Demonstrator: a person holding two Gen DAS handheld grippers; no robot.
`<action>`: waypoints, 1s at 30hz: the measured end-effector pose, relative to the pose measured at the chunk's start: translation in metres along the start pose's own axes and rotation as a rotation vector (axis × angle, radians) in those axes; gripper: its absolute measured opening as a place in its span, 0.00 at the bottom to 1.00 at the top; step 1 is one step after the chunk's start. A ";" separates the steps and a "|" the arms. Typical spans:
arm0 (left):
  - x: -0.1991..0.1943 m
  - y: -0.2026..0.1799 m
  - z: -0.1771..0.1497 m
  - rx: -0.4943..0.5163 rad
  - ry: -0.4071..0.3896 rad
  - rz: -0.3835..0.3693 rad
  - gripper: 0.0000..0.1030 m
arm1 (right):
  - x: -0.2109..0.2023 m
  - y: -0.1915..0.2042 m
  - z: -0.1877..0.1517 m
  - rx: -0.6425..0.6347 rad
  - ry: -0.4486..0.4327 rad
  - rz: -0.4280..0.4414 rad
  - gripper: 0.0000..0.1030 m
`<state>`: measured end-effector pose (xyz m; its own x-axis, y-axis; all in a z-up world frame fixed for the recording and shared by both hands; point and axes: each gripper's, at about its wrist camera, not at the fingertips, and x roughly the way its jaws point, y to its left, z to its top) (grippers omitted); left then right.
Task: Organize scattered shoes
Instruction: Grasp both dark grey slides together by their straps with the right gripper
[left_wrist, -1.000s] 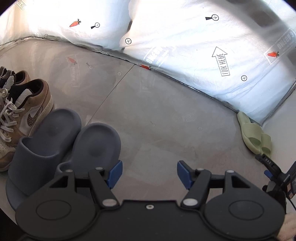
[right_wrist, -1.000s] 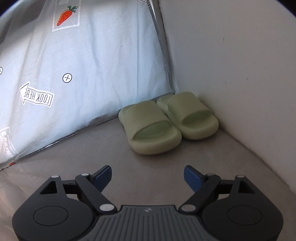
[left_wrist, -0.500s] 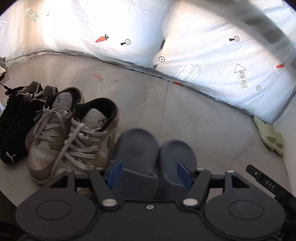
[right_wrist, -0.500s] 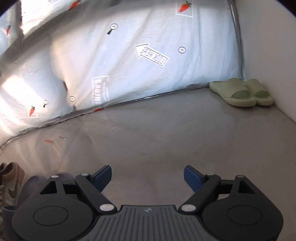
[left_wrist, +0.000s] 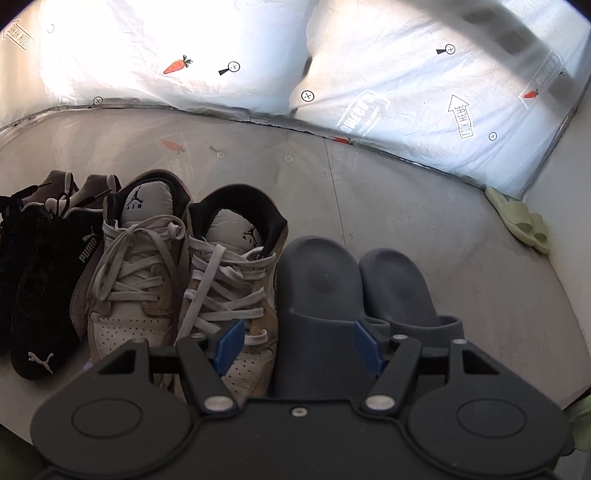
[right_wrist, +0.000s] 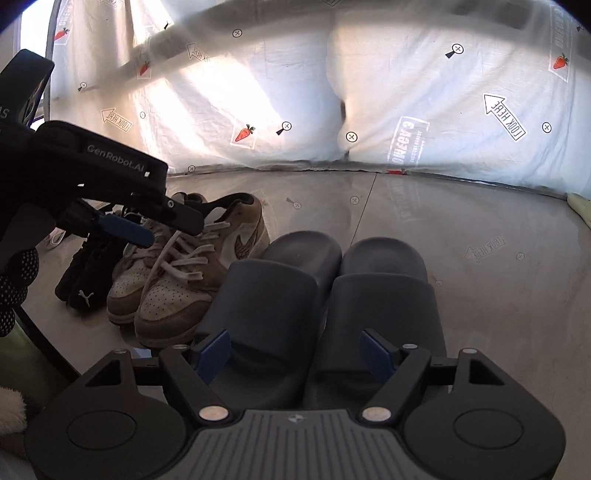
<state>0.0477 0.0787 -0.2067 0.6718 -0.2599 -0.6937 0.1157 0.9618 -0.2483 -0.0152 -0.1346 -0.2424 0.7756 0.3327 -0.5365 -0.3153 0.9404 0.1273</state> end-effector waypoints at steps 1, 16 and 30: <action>0.002 0.002 0.000 -0.003 0.009 -0.011 0.64 | 0.002 0.001 -0.003 0.017 0.017 -0.006 0.70; 0.012 0.018 -0.008 0.023 0.062 -0.024 0.64 | 0.034 0.015 -0.033 0.017 -0.025 -0.150 0.63; 0.015 0.021 -0.021 0.053 0.105 -0.003 0.64 | 0.051 0.020 -0.048 -0.075 -0.161 -0.215 0.42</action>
